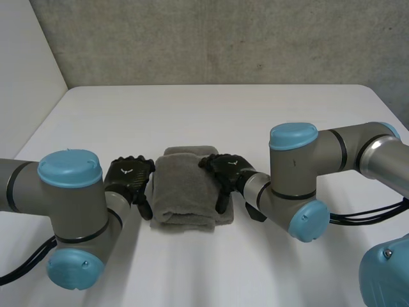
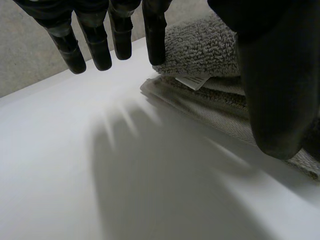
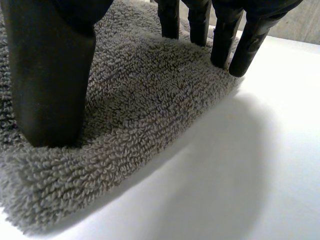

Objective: Fold the towel.

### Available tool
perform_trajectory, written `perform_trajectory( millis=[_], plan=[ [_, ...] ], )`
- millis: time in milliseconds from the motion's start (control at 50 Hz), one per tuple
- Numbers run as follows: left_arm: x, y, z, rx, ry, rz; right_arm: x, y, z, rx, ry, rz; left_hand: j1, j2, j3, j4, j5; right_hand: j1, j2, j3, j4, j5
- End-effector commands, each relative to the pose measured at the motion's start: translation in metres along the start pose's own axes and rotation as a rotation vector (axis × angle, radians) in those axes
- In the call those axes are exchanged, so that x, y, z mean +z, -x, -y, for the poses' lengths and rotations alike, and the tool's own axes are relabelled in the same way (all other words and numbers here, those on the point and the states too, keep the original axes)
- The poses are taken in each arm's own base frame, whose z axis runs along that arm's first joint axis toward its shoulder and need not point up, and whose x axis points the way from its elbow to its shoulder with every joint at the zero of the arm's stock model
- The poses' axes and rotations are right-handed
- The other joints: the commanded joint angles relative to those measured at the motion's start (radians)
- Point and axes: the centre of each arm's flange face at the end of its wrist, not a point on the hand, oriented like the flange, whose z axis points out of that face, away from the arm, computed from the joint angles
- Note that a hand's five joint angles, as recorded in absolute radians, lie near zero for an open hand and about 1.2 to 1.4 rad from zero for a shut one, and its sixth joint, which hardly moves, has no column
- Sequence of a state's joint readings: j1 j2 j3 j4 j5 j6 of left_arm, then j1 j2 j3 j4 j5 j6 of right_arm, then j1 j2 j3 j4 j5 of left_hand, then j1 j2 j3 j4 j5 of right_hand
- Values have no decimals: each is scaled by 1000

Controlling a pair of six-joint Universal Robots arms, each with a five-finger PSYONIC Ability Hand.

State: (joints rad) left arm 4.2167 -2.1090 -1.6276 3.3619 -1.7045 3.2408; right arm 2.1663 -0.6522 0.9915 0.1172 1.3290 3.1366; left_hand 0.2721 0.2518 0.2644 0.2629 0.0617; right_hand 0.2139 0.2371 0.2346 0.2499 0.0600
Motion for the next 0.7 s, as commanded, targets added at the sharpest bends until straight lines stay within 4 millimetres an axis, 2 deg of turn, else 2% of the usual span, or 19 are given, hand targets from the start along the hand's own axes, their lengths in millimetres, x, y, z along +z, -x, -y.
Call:
perform_trajectory(
  millis=[20,40,60,100,120,140,160,180,200,220,240,300,340,480,700],
  plan=[
    [2,15,21,-14,-51,43,-18,0,31,-13,-62,-15,-56,-35,-48,-46,-20,-39,-63,-60,-75,-60],
    [0,20,34,-21,-86,56,-26,-1,44,-19,-91,-22,-56,-35,-48,-46,-20,-39,-63,-60,-75,-60],
    [0,20,34,-21,-86,56,-26,-1,44,-19,-92,-22,-56,-35,-48,-46,-20,-39,-63,-60,-75,-60],
    [-6,26,63,-32,-176,70,-44,0,69,-35,-150,-47,-61,-41,-54,-52,-26,-39,-63,-60,-75,-60],
    [-6,26,64,-32,-176,70,-44,0,69,-35,-150,-47,-61,-41,-54,-52,-26,-39,-63,-60,-75,-60],
    [-10,28,77,-38,-217,73,-54,-2,82,-42,-180,-72,-64,-44,-57,-55,-29,-39,-63,-60,-75,-60],
    [-14,29,91,-42,-253,76,-54,-2,82,-42,-180,-72,-67,-47,-60,-58,-31,-39,-63,-60,-75,-60],
    [-19,31,104,-47,-286,77,-70,-9,101,-46,-227,-125,-70,-50,-63,-61,-34,-39,-63,-60,-75,-60],
    [-19,31,104,-47,-286,77,-85,-19,117,-46,-272,-188,-70,-50,-63,-61,-34,-39,-63,-60,-75,-60],
    [-25,33,117,-50,-311,80,-85,-19,118,-46,-273,-188,-70,-50,-63,-61,-34,-39,-63,-60,-75,-60],
    [-32,34,130,-55,-337,81,-98,-27,130,-47,-310,-240,-73,-53,-66,-64,-37,-39,-63,-60,-75,-60],
    [-39,35,142,-60,-358,81,-117,-45,148,-53,-362,-331,-73,-53,-66,-64,-37,-39,-63,-60,-75,-60],
    [-53,37,164,-72,-386,85,-132,-60,159,-57,-391,-398,-73,-53,-66,-64,-37,-39,-63,-60,-75,-60],
    [-73,47,185,-160,-385,154,-151,-79,172,-40,-436,-466,-73,-53,-66,-64,-37,-39,-63,-60,-75,-60],
    [-75,48,175,-190,-301,159,-152,-80,171,-37,-431,-470,-73,-53,-66,-64,-37,-39,-63,-60,-75,-60]
  ],
)
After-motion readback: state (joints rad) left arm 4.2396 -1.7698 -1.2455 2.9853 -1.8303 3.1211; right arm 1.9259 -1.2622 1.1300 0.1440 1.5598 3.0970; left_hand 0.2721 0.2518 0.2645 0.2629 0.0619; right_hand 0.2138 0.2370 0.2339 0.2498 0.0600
